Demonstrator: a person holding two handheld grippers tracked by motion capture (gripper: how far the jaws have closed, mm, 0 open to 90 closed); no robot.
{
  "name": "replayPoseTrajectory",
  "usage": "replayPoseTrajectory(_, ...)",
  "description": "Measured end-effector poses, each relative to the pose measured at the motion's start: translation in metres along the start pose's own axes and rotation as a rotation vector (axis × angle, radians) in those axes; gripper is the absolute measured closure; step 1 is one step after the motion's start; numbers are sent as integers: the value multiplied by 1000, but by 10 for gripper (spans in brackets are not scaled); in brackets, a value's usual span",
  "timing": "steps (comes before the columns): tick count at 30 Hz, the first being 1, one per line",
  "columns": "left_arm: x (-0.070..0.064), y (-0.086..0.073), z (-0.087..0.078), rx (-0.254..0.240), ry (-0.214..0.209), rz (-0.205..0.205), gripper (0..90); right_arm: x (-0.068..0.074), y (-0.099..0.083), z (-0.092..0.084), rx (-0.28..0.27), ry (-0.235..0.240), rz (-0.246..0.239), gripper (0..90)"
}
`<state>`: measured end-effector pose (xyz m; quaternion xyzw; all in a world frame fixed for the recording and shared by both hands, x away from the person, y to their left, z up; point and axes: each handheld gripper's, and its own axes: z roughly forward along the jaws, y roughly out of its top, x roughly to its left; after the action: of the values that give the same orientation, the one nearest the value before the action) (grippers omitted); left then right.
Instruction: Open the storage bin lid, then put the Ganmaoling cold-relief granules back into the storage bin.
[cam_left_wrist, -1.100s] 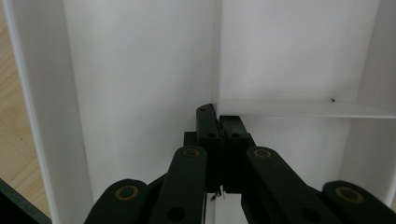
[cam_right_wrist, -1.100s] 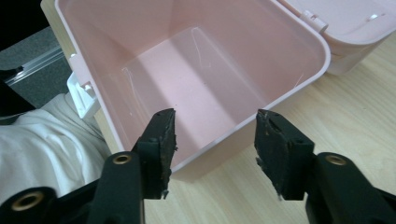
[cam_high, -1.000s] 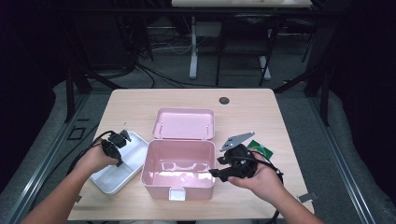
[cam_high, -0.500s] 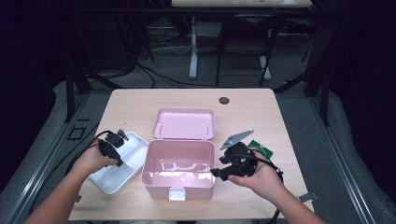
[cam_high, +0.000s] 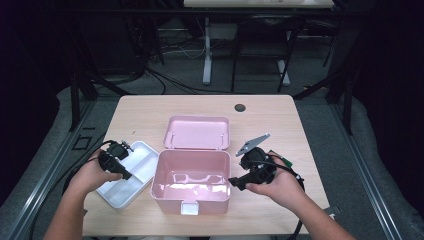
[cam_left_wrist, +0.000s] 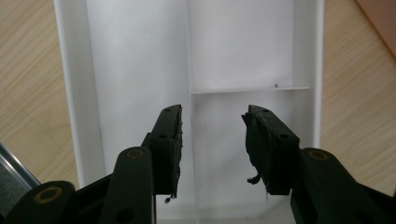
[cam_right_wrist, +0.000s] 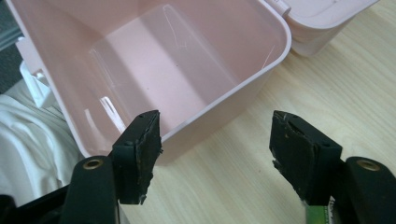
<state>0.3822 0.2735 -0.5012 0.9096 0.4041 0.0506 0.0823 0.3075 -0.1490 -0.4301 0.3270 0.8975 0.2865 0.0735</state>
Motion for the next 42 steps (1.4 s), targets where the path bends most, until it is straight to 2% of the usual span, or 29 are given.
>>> replayPoseTrajectory(2,-3,0,-5,-3,-4,8,535,0,1,0,0,-15,-13,335)
replayPoseTrajectory(5,-6,-1,-13,-53,-2,7,531,-1,3,0,-5,-24,-27,330)
replayPoseTrajectory(7,-7,-4,-15,-55,-9,4,521,-2,5,0,-2,-21,-22,321)
replayPoseTrajectory(10,-6,-7,-18,-66,-20,-5,507,-7,7,-2,15,-51,-30,296)
replayPoseTrajectory(11,-6,-8,-19,-68,-27,-5,505,-8,7,-1,9,-42,-27,283)
replayPoseTrajectory(14,-7,-9,-20,-76,-58,-5,492,-14,10,-4,37,-47,-21,263)
replayPoseTrajectory(16,-7,-10,-21,-89,-62,-5,493,-16,11,-4,47,-52,-25,252)
replayPoseTrajectory(18,-8,-10,-21,-80,-62,-1,490,-18,12,-4,60,-51,-24,244)
replayPoseTrajectory(23,-8,-13,-25,-98,-70,-6,488,-23,13,-2,97,-52,-36,233)
replayPoseTrajectory(28,-5,-14,-28,-97,-66,-15,481,-26,15,0,144,-52,-69,222)
replayPoseTrajectory(29,-5,-15,-28,-98,-68,-22,481,-26,15,1,136,-53,-70,221)
replayPoseTrajectory(30,-4,-15,-28,-100,-65,-24,481,-28,16,0,157,-47,-75,220)
replayPoseTrajectory(31,-4,-15,-28,-101,-64,-28,480,-29,16,1,144,-48,-75,219)
replayPoseTrajectory(34,-5,-14,-27,-96,-73,-19,481,-35,16,0,190,-50,-73,203)
replayPoseTrajectory(35,-6,-14,-26,-93,-73,-15,481,-37,16,1,190,-58,-76,203)
replayPoseTrajectory(36,-6,-14,-26,-91,-73,-14,482,-40,16,0,216,-56,-77,201)
replayPoseTrajectory(37,-6,-14,-26,-91,-72,-12,482,-42,16,1,213,-67,-74,190)
replayPoseTrajectory(39,-6,-14,-26,-95,-74,-11,483,-47,16,0,241,-73,-75,185)
replayPoseTrajectory(40,-6,-14,-27,-97,-75,-11,482,-51,15,1,235,-85,-70,176)
replayPoseTrajectory(42,-6,-14,-28,-104,-78,-10,482,-59,15,0,264,-91,-59,166)
